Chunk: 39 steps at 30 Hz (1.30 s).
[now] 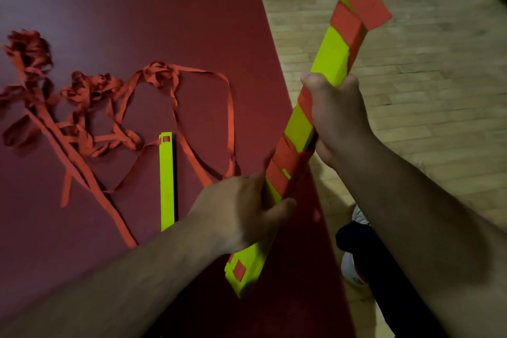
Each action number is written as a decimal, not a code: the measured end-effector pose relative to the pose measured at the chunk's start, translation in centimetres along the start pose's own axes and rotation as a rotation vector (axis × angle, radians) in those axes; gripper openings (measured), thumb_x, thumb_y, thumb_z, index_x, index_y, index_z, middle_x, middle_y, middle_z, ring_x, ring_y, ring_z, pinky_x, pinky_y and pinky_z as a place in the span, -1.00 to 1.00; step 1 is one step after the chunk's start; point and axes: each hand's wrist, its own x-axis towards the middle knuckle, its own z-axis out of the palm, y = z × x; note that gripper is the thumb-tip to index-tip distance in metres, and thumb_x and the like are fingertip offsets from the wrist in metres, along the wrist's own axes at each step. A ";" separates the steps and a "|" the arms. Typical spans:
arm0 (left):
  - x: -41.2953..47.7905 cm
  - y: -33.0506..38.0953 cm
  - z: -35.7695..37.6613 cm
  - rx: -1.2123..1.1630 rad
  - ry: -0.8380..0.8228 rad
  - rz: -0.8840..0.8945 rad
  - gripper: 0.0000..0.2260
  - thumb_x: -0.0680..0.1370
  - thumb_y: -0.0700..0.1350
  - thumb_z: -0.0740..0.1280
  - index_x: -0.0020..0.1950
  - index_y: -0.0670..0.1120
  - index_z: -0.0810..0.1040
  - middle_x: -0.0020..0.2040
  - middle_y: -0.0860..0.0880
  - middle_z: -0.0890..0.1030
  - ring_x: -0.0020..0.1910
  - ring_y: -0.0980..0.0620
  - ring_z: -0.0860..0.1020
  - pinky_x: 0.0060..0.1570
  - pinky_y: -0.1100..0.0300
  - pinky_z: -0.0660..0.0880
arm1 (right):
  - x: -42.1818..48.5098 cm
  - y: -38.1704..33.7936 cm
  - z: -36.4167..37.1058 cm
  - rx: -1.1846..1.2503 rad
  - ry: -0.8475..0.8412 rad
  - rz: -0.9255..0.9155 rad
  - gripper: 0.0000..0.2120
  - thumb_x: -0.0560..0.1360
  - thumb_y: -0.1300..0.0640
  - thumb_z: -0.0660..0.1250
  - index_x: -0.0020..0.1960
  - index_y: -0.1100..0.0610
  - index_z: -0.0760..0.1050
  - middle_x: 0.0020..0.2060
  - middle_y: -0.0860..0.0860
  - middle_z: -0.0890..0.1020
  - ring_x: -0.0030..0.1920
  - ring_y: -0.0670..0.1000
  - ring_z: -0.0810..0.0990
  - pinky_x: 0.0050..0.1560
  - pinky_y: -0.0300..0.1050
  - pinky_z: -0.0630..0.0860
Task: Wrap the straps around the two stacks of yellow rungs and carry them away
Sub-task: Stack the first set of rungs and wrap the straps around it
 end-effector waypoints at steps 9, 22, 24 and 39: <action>0.4 -0.6 -0.2 0.050 0.062 -0.077 -0.51 0.41 0.47 0.26 -0.05 0.07 0.31 -0.18 0.07 0.47 -0.03 -0.11 0.58 -0.24 0.05 0.42 | -1.1 0.4 0.5 -0.168 -0.123 -0.127 -0.34 0.53 -0.17 0.26 0.49 0.16 0.21 0.21 0.12 0.57 0.19 0.12 0.57 0.22 0.18 0.54; 0.3 -1.7 -1.3 -0.620 -0.321 0.267 -0.77 0.40 0.21 0.48 -0.06 0.21 0.51 -0.19 0.27 0.62 -0.17 0.35 0.55 -0.14 0.26 0.51 | -1.1 -0.3 -0.6 0.205 -0.446 -0.138 -0.64 0.37 -0.10 0.50 0.07 0.06 0.55 -0.15 -0.03 0.65 -0.10 -0.02 0.62 -0.04 -0.04 0.54; 0.2 -1.6 -1.3 -0.674 -0.346 0.281 -0.70 0.40 0.19 0.48 0.01 0.08 0.55 -0.11 0.16 0.66 -0.10 0.21 0.61 -0.06 0.19 0.56 | -1.3 -0.5 -1.1 0.398 -0.625 -0.025 -0.72 0.45 0.05 0.38 0.10 0.13 0.48 -0.07 0.16 0.65 -0.08 0.15 0.64 0.00 0.12 0.58; 0.8 -1.7 -1.7 -0.187 -0.129 0.172 -0.77 0.38 0.46 0.32 -0.28 0.38 0.41 -0.37 0.36 0.51 -0.41 0.29 0.44 -0.42 0.29 0.23 | -0.2 0.3 -1.0 -0.030 -0.103 -0.224 -0.52 0.27 -0.29 0.54 -0.02 -0.01 0.49 -0.14 0.02 0.68 -0.13 0.08 0.71 -0.08 0.19 0.65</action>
